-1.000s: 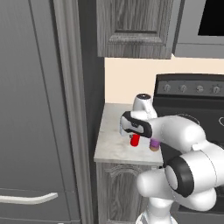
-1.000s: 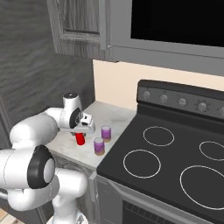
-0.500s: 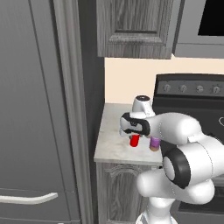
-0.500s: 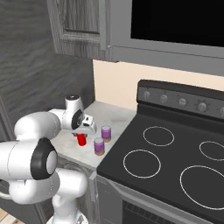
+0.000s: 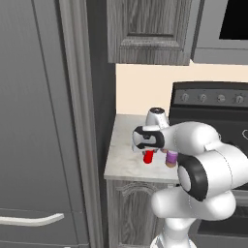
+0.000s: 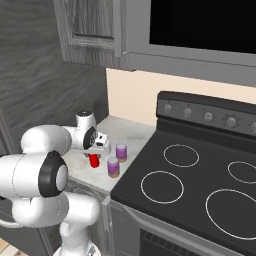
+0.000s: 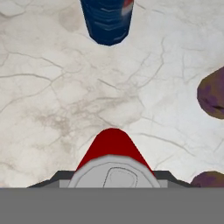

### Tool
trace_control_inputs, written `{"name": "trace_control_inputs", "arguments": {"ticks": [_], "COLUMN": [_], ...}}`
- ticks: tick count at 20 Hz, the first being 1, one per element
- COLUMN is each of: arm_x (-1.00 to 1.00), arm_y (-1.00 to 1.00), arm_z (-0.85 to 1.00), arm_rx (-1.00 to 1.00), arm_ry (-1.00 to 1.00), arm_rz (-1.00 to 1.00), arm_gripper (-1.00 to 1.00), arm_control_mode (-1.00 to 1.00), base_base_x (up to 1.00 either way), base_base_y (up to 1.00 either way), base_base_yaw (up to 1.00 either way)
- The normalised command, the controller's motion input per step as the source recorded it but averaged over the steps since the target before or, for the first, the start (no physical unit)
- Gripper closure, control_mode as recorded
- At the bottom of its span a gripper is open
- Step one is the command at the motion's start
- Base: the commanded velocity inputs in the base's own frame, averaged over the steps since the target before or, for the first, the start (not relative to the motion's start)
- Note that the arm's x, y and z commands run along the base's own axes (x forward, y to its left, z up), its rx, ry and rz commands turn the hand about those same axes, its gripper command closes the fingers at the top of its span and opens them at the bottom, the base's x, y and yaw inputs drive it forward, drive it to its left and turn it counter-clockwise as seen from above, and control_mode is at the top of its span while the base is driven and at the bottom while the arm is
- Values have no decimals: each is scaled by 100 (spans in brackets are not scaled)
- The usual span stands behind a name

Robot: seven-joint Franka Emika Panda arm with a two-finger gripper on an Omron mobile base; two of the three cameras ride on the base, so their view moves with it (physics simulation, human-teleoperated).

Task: Four empty soda cans are scattered around the kitchen. Gather all the cans and cluster them next to the stove for recycling.

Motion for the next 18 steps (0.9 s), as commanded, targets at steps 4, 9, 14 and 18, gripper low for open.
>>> {"name": "trace_control_inputs", "arguments": {"ticks": [4,9,14,18], "arm_x": [1,0,0,0], "arm_y": [0,0,0,0], "arm_z": [-1,0,-5,-5], "arm_rx": [0,0,0,0], "arm_ry": [0,0,0,0], "arm_rz": [0,0,0,0], "arm_gripper": [100,100,-100,-100], "arm_control_mode": [-100,-100,-100,-100], "base_base_x": [0,0,0,0], "base_base_y": [0,0,0,0], "base_base_yaw": [0,0,0,0]}}
